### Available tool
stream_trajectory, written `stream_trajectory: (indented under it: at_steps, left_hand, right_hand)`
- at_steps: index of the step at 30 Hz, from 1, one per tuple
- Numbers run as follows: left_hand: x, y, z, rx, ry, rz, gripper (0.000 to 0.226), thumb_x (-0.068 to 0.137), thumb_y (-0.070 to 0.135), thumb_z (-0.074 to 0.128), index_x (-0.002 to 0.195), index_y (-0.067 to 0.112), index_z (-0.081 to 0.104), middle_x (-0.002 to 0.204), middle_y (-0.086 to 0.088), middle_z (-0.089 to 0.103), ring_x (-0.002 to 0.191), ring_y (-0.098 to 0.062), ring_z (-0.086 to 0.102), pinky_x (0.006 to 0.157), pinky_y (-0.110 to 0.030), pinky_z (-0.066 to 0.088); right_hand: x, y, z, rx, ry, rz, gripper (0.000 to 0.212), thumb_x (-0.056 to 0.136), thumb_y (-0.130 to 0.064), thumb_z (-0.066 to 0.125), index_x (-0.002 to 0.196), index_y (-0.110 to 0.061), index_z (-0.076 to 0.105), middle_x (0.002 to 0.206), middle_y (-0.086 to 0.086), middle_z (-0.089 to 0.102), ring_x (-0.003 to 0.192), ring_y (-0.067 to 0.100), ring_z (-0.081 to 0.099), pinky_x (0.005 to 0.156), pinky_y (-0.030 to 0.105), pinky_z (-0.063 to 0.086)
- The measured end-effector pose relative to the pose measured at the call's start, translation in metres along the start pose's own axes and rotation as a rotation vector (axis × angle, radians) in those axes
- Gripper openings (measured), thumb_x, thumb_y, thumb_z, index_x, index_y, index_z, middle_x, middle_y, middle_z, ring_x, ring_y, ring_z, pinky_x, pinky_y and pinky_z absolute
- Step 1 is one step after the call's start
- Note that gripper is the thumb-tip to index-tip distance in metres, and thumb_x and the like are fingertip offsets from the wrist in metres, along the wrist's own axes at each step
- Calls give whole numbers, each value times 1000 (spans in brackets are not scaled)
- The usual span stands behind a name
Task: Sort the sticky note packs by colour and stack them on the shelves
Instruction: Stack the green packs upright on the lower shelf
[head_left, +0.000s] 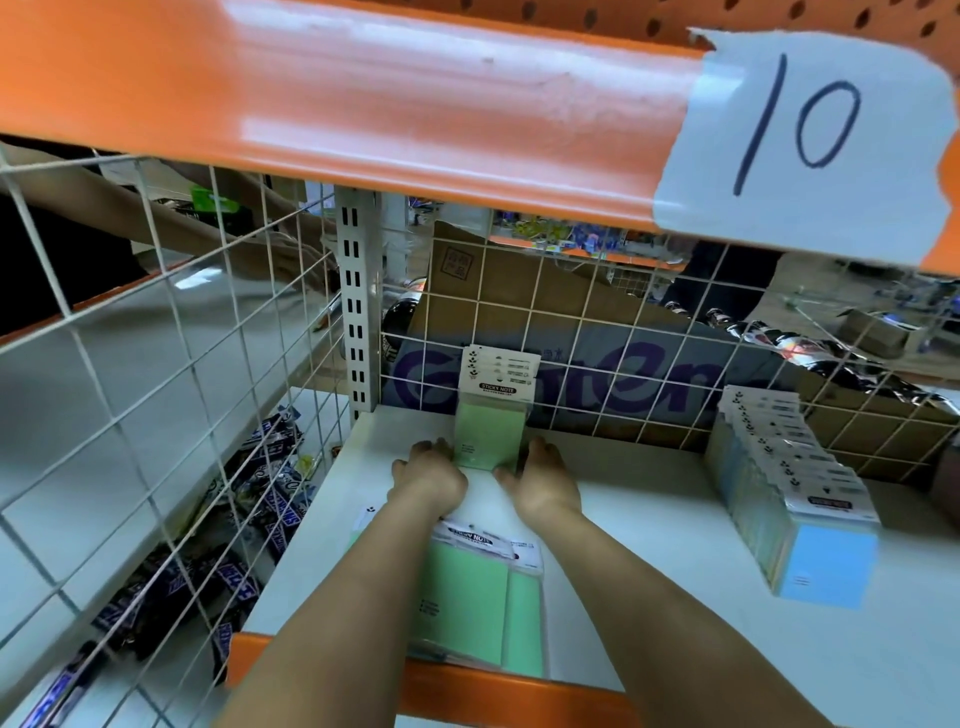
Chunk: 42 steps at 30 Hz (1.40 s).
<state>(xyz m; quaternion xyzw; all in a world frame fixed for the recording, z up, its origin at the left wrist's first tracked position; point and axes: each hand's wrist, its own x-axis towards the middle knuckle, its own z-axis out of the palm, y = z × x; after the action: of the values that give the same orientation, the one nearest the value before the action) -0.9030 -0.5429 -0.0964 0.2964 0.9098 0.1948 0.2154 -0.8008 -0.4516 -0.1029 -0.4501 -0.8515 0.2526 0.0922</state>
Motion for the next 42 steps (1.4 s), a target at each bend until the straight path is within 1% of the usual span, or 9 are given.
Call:
stream_trajectory:
  at_steps: [6, 9, 12, 14, 20, 25, 31, 35, 42]
  left_hand:
    - [-14, 0, -15, -70, -49, 26, 48, 92, 9, 41, 139, 15, 39, 140, -5, 46, 127, -27, 45, 105, -29, 37]
    - [-20, 1, -21, -195, -106, 3, 47, 89, 12, 44, 136, 9, 39, 125, -14, 56, 107, -32, 58, 73, -31, 50]
    - [-35, 5, -30, -211, -159, 18, 37, 91, 15, 46, 127, 10, 41, 94, -10, 59, 73, -23, 57, 48, -22, 33]
    - [-45, 7, -32, -219, -152, 18, 36, 92, 18, 48, 127, 12, 43, 88, -8, 56, 66, -20, 50, 50, -22, 33]
    - [-78, 1, -40, -63, -6, 13, 41, 92, 26, 46, 130, 12, 47, 125, -14, 56, 103, -31, 56, 87, -32, 48]
    - [-118, -5, -50, 165, 94, 4, 27, 90, 29, 47, 111, 14, 55, 116, -11, 59, 103, -31, 54, 82, -34, 42]
    - [-161, -11, -43, 141, 25, -27, 17, 88, 27, 51, 96, 15, 43, 115, -8, 59, 105, -28, 56, 88, -33, 45]
    - [-176, -10, -34, 139, 47, -67, 18, 84, 28, 59, 93, 15, 50, 115, -7, 62, 101, -27, 60, 79, -29, 46]
    - [-183, -3, -21, 255, 110, -99, 44, 83, 34, 60, 122, 15, 55, 128, -5, 57, 117, -23, 56, 93, -30, 42]
  right_hand:
    - [-4, 1, -1, 76, -7, 37, 49, 89, -37, 65, 118, -5, 43, 121, 12, 51, 107, 30, 55, 72, 28, 36]
    - [-6, 1, -5, 107, -28, 54, 49, 88, -34, 66, 119, -4, 43, 120, 13, 53, 99, 29, 55, 71, 26, 35]
    - [-12, -1, -11, 112, -76, 55, 46, 91, -32, 62, 121, -3, 42, 120, 14, 56, 100, 29, 56, 72, 27, 39]
    - [-19, -3, -17, 80, -120, 46, 46, 94, -29, 56, 126, -2, 38, 124, 17, 56, 110, 33, 56, 75, 29, 41]
    - [-51, -10, -44, 53, -226, -6, 46, 98, -25, 49, 137, -5, 37, 133, 16, 50, 118, 31, 52, 87, 29, 44]
    - [-85, -6, -57, 19, -246, -37, 14, 92, -25, 55, 87, -12, 56, 86, 9, 58, 83, 23, 53, 70, 28, 40]
    - [-131, -9, -58, 134, -490, 119, 44, 86, -41, 68, 65, -4, 55, 42, 7, 55, 31, 17, 51, 42, 21, 44]
    - [-149, -16, -52, 121, -529, 153, 48, 80, -46, 72, 78, -1, 58, 53, 9, 61, 37, 13, 58, 45, 25, 55]
    - [-153, -17, -38, 275, -478, 248, 38, 76, -31, 79, 75, -1, 57, 66, 13, 62, 66, 23, 65, 76, 37, 60]
